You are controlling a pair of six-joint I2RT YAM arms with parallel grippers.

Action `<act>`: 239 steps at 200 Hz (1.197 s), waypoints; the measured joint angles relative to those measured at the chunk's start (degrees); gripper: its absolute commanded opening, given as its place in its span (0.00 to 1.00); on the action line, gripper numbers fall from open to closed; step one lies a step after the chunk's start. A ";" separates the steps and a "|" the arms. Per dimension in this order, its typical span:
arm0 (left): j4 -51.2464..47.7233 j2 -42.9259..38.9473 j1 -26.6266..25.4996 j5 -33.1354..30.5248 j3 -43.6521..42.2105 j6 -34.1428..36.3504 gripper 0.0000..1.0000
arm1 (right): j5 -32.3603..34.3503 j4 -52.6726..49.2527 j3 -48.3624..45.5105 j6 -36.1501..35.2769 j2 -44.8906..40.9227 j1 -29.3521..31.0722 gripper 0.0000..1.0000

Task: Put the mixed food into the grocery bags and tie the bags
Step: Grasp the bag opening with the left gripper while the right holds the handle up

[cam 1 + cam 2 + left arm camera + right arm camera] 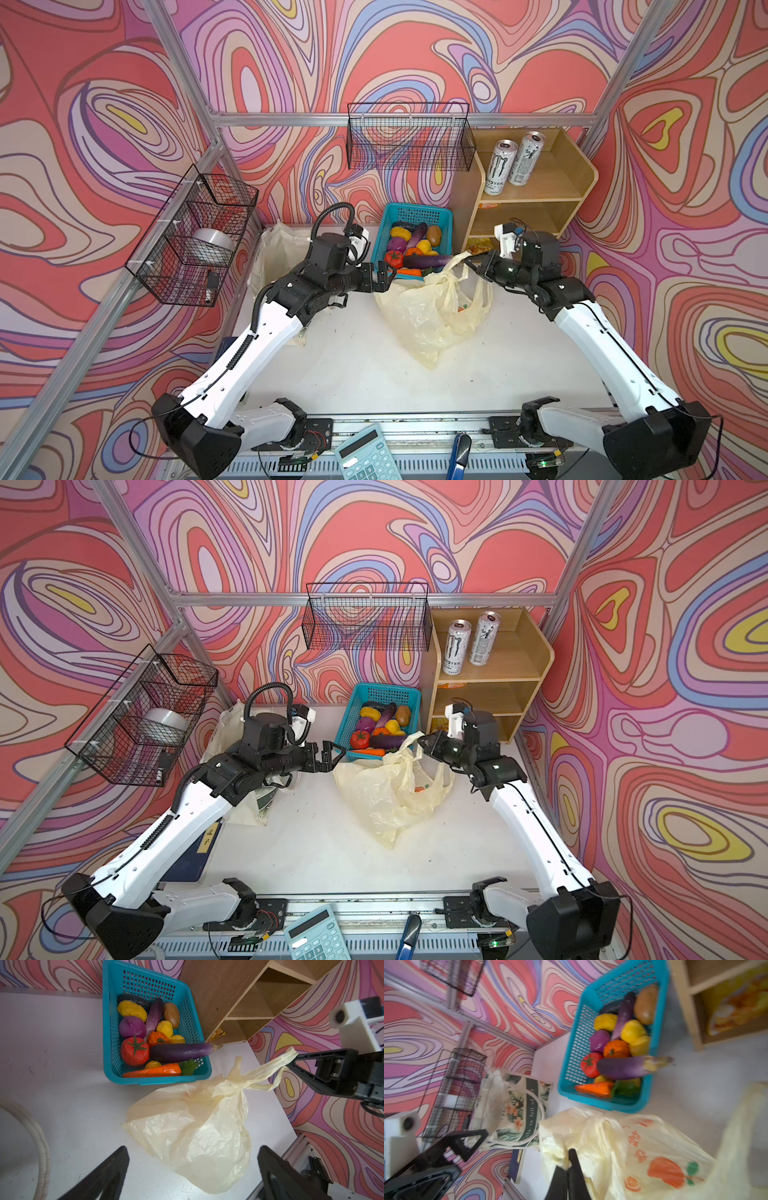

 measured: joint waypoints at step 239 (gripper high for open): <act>15.43 9.88 -19.87 -19.17 -8.02 -13.51 0.87 | 19.19 15.32 16.28 11.61 18.32 20.81 0.00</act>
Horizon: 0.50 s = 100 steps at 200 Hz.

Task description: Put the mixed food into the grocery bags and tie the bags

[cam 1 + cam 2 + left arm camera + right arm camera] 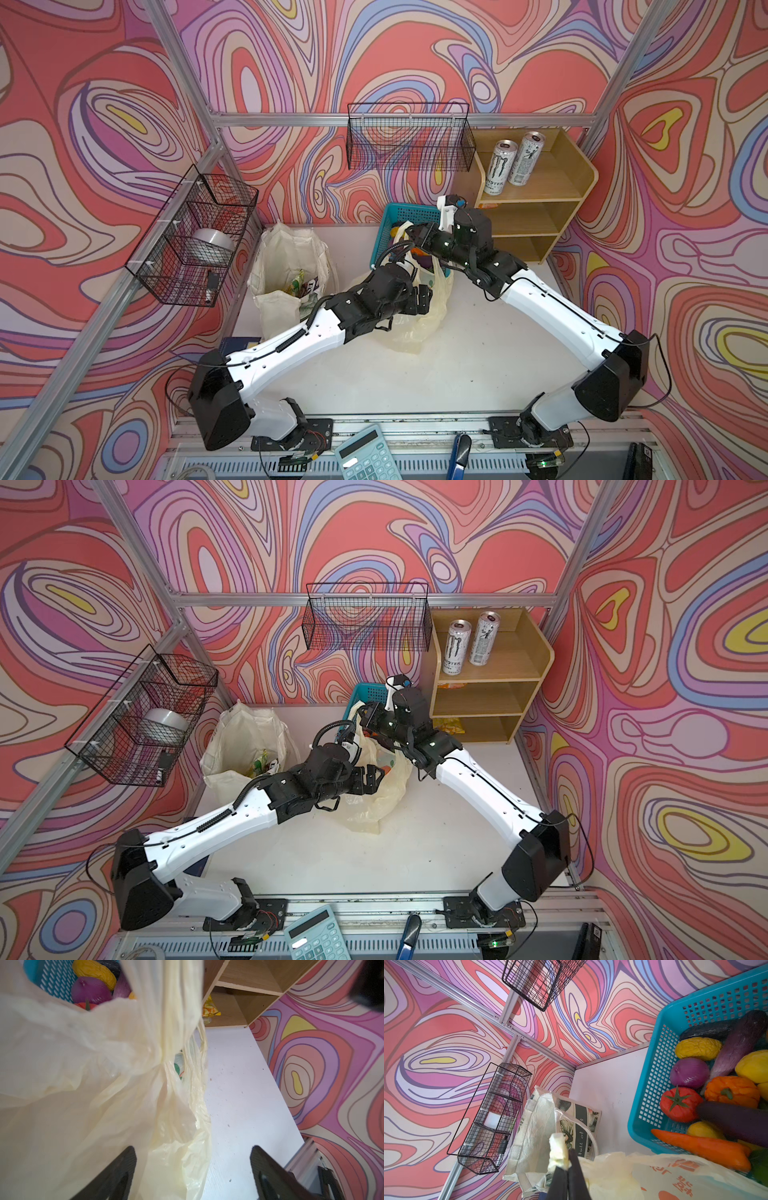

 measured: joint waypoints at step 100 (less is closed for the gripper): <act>1.22 10.86 -1.57 -19.17 7.37 -2.71 0.00 | 3.50 0.74 0.09 1.42 1.79 1.64 0.00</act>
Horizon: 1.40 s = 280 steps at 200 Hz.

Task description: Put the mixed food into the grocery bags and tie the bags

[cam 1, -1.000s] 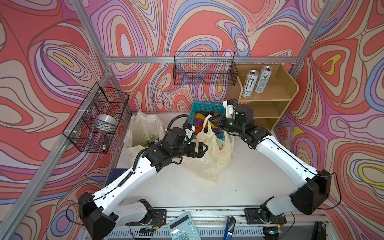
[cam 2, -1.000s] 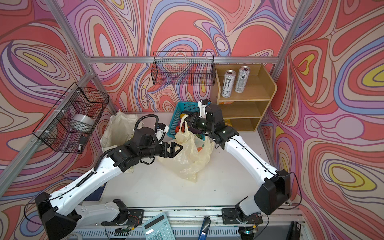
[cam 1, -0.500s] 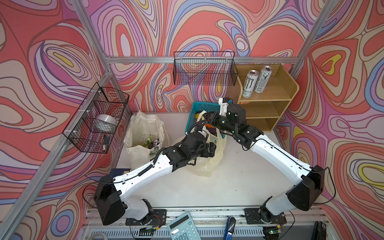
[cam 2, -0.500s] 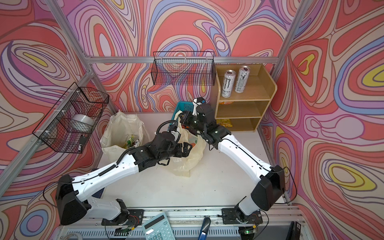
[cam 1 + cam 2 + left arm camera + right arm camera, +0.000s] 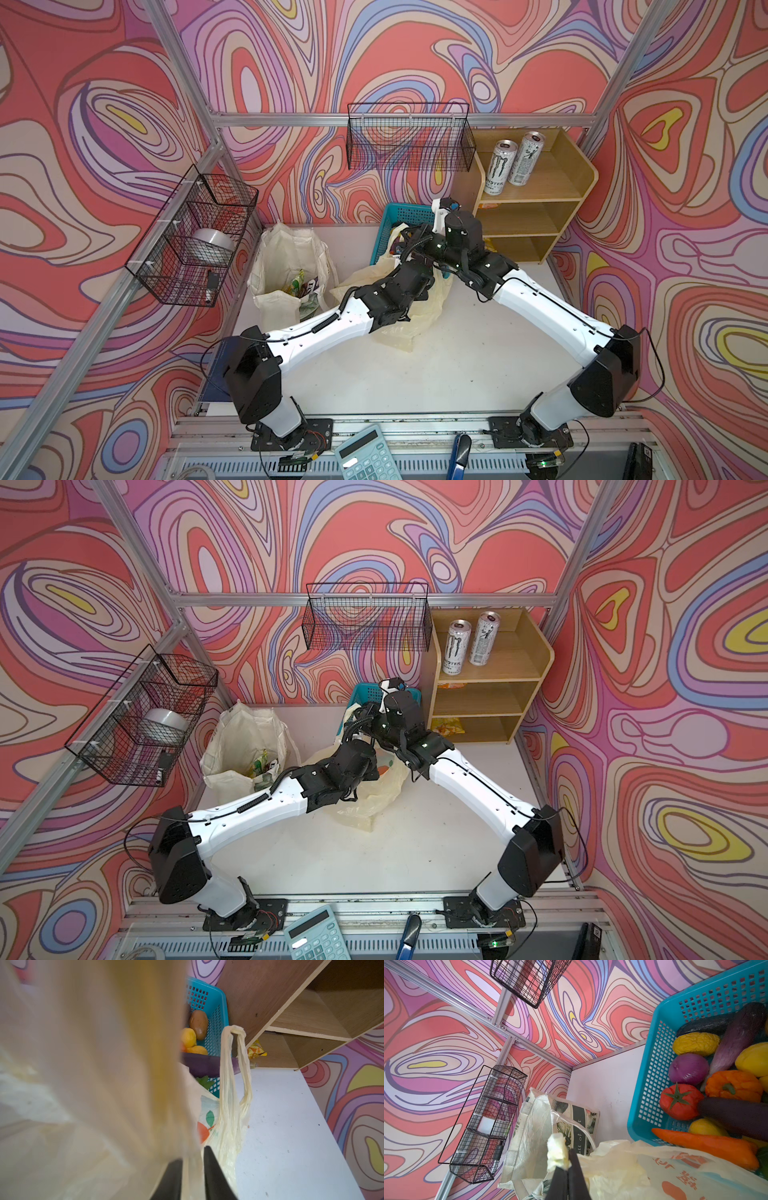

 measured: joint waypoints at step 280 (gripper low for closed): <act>-6.60 -16.55 26.38 52.43 -6.03 26.47 0.00 | -22.12 -12.39 -13.44 -34.62 -1.42 -2.54 0.63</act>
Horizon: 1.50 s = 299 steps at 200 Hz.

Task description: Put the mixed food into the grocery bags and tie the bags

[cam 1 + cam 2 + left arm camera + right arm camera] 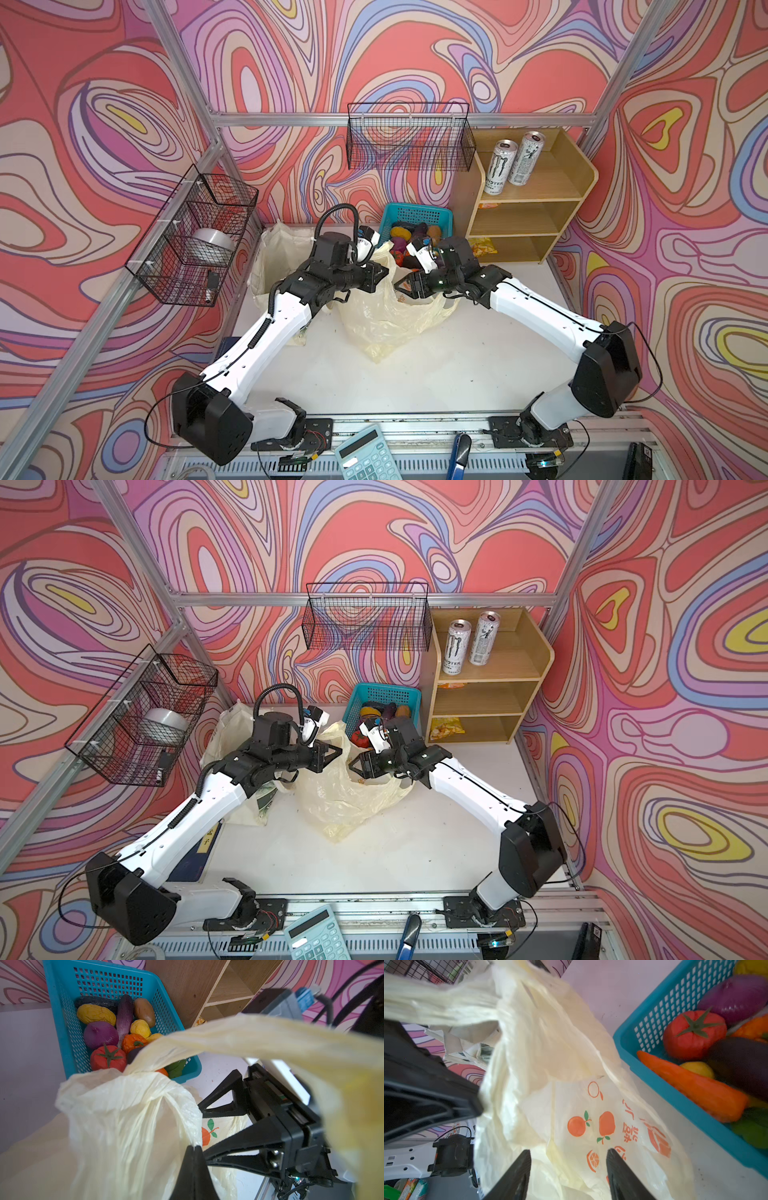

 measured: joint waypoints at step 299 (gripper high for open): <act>-2.03 2.14 -2.75 -6.45 1.53 -15.98 0.78 | -1.75 13.33 -6.95 7.89 -1.36 5.92 0.00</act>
